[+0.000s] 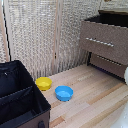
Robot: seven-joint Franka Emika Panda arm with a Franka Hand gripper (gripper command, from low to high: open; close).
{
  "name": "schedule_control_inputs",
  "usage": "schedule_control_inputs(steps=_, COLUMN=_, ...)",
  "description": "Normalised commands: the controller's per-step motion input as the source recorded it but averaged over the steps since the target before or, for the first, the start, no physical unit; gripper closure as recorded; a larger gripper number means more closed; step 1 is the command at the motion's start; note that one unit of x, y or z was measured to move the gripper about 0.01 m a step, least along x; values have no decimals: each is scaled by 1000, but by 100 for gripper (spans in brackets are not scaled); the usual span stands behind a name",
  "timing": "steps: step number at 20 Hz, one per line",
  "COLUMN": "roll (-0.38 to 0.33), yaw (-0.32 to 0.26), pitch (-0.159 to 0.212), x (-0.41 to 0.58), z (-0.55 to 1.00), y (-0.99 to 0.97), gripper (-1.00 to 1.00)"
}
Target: Locate and clasp the grip of the topmost drawer. Steadily and circumspectly yank the drawer open. Discover and seize the nutrition bar using your clamp. Deposit the nutrition bar in the accessible drawer. Unclench the nutrition bar.
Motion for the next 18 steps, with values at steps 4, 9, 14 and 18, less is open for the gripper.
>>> schedule_control_inputs(steps=4, roll=120, yaw=44, pitch=-4, x=9, z=-461, y=-336, gripper=100)
schedule_control_inputs(steps=9, roll=163, yaw=118, pitch=0, x=97, z=-515, y=-79, gripper=100)
schedule_control_inputs(steps=14, roll=23, yaw=133, pitch=-12, x=399, z=-2, y=-275, gripper=-100)
schedule_control_inputs(steps=18, roll=-2, yaw=126, pitch=0, x=448, z=113, y=-163, gripper=-100)
